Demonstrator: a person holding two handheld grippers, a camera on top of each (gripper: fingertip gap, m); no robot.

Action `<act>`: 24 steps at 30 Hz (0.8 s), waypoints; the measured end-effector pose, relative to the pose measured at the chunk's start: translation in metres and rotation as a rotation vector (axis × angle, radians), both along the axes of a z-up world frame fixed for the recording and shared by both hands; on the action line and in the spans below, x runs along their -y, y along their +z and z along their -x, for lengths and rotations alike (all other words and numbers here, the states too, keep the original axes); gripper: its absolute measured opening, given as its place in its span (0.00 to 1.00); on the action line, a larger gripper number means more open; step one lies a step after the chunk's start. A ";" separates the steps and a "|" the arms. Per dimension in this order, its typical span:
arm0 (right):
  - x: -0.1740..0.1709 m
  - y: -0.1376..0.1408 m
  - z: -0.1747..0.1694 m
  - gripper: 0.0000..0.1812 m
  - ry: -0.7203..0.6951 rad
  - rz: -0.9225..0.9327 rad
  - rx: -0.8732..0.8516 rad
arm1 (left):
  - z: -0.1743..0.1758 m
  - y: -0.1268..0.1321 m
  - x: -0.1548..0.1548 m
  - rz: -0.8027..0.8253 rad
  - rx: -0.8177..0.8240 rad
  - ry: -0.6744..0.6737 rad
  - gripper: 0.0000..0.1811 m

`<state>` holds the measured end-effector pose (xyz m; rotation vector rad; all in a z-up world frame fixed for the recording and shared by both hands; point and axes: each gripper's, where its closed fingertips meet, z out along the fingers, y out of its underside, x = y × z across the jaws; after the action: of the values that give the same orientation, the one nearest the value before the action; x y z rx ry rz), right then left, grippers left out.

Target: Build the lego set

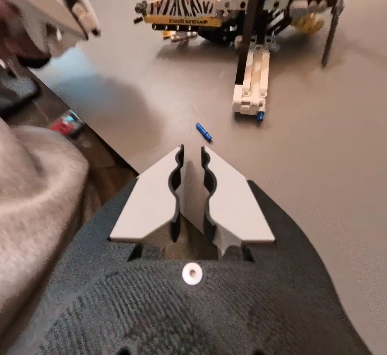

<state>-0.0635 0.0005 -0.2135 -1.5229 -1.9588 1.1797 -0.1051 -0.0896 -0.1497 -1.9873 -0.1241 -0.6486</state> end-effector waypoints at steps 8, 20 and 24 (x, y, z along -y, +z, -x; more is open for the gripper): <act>-0.003 0.001 0.020 0.11 -0.137 0.143 0.042 | -0.019 -0.004 0.002 -0.019 -0.034 -0.046 0.04; 0.024 0.022 0.029 0.21 -0.085 -0.097 -0.012 | -0.006 0.011 0.015 -0.156 0.042 -0.030 0.04; 0.023 0.003 0.039 0.22 -0.076 -0.231 0.089 | 0.002 0.015 0.016 -0.215 0.158 -0.004 0.04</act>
<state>-0.1022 -0.0225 -0.2100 -1.5353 -1.9960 0.8357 -0.1069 -0.1051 -0.1343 -1.7298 -0.1395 -0.7884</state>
